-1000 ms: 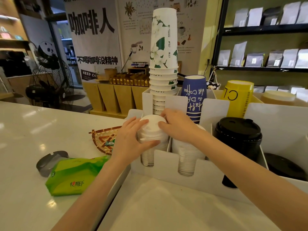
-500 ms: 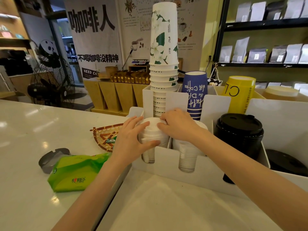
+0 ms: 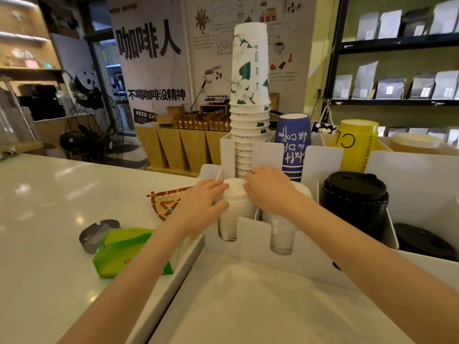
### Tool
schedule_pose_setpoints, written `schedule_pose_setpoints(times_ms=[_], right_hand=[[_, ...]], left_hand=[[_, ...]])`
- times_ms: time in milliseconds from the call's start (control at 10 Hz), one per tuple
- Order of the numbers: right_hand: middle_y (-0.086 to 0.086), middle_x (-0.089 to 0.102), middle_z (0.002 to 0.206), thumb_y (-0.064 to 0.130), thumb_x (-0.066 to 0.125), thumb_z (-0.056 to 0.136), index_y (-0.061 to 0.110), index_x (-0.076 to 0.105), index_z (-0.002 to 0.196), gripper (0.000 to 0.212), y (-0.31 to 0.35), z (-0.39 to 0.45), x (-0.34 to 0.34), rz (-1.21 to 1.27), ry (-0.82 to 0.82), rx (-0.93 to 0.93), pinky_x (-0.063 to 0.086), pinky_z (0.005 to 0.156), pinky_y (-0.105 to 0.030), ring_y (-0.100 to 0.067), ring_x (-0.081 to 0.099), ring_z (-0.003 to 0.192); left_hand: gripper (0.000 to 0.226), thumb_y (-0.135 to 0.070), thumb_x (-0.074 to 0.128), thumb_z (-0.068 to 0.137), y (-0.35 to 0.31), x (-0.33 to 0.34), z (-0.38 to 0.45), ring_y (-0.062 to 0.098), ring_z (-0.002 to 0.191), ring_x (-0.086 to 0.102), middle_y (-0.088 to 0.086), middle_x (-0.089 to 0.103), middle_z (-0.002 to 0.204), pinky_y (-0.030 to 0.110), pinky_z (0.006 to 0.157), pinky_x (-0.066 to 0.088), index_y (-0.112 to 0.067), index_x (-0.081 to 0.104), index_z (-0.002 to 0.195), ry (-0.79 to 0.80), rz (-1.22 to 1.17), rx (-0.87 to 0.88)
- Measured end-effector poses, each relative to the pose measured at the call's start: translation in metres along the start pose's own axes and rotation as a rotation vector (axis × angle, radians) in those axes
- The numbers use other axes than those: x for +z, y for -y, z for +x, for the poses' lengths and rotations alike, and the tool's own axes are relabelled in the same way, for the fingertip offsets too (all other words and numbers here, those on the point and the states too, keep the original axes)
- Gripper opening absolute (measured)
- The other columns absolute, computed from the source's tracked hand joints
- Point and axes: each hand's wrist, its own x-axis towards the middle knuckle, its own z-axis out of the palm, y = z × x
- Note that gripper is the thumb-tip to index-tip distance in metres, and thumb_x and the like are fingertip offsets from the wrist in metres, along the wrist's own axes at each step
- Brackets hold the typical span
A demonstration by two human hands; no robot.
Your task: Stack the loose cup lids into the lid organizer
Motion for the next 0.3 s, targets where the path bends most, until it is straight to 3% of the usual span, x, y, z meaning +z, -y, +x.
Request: schedule_pose_setpoints(times_ms=[100,200,300], right_hand=[[-0.012,0.057,0.119,0.013,0.043,0.09,0.009,0.051,0.117,0.029,-0.009,-0.008,-0.014,0.19,-0.045,0.027,0.045,0.093,-0.039,-0.028,0.052,0.108],[-0.007,0.054,0.127,0.016,0.041,0.092,0.014,0.049,0.124,0.033,-0.017,-0.027,-0.04,0.432,-0.091,0.033,0.044,0.094,-0.034,-0.02,0.051,0.112],[0.001,0.061,0.116,0.02,0.045,0.091,0.018,0.052,0.121,0.032,-0.027,-0.055,-0.085,0.582,-0.292,0.051,0.042,0.083,-0.02,-0.007,0.052,0.097]], left_hand=[[0.037,-0.021,0.034,0.093,-0.013,-0.018,0.007,0.018,0.126,0.04,0.007,0.046,0.14,0.03,0.102,0.029,-0.014,0.048,0.126,-0.015,-0.077,-0.028],[0.034,-0.026,0.038,0.092,-0.029,-0.031,0.015,0.016,0.117,0.047,0.004,0.055,0.13,0.026,0.091,0.032,-0.016,0.054,0.12,-0.071,-0.268,-0.044],[0.033,-0.027,0.04,0.091,-0.054,-0.051,0.024,0.011,0.112,0.047,0.002,0.056,0.129,0.024,0.088,0.033,-0.018,0.053,0.12,-0.107,-0.259,0.04]])
